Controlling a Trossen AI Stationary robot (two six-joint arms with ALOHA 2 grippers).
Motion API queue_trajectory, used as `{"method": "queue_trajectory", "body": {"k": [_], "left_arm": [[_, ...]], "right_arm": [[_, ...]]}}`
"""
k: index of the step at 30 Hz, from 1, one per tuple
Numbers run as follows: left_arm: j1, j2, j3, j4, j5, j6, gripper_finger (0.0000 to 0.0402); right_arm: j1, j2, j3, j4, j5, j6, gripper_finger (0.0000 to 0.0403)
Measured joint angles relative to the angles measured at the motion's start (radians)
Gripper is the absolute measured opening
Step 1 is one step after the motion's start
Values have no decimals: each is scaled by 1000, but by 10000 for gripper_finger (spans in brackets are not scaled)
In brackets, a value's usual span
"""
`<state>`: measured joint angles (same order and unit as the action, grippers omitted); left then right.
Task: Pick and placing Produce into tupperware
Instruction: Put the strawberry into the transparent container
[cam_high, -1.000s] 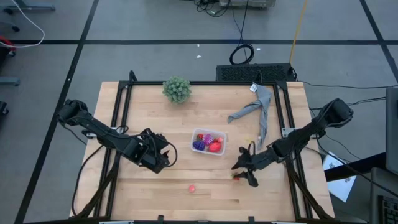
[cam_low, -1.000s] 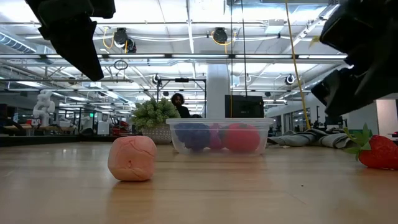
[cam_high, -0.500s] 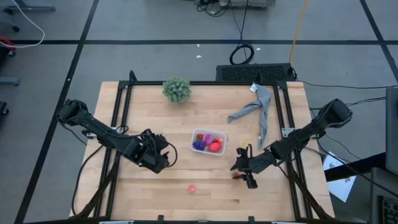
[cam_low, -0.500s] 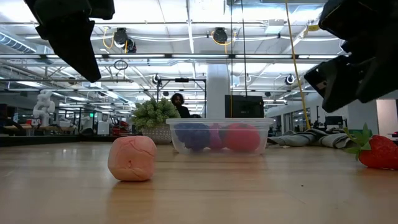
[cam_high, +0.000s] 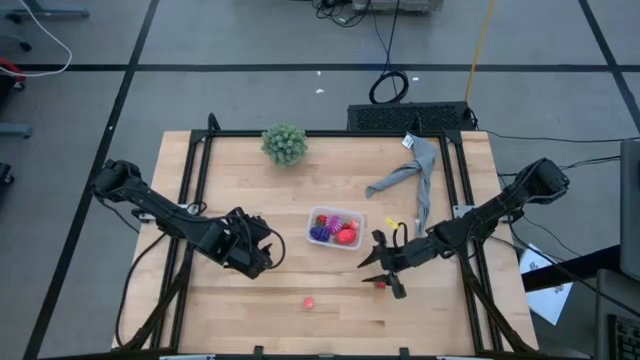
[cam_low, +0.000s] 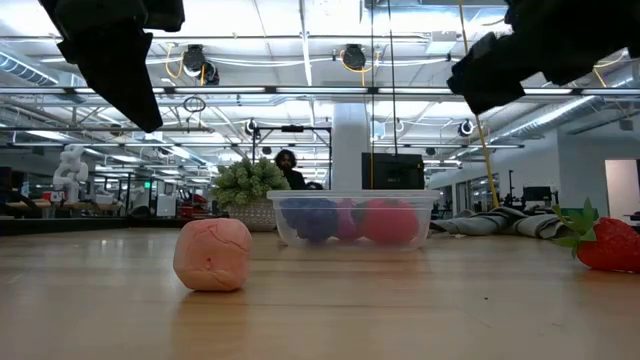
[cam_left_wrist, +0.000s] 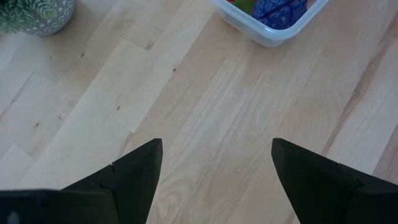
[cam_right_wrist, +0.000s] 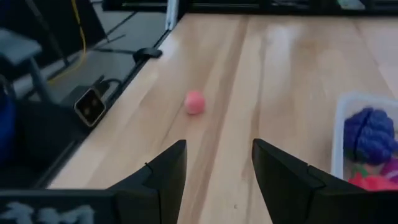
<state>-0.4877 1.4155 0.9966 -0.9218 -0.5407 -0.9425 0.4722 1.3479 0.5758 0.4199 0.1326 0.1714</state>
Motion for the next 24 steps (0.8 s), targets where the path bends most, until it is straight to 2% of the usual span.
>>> {"method": "queue_trajectory", "body": {"k": [2, 4, 8, 13, 18, 24], "left_arm": [[0, 0, 0, 0, 0, 2, 308], [0, 0, 0, 0, 0, 2, 308], [0, 0, 0, 0, 1, 1, 308], [0, 0, 0, 0, 1, -2, 308], [0, 0, 0, 0, 1, -2, 308], [0, 0, 0, 0, 1, -2, 308]], "right_arm": [[1, 0, 0, -29, 1, -49, 173], [1, 0, 0, -86, 51, -51, 173], [0, 0, 0, -185, 152, 46, 173], [26, 0, 6, -260, 150, 162, 173], [61, 0, 64, -356, 110, 241, 173], [59, 0, 159, -662, -54, 445, 173]]}}
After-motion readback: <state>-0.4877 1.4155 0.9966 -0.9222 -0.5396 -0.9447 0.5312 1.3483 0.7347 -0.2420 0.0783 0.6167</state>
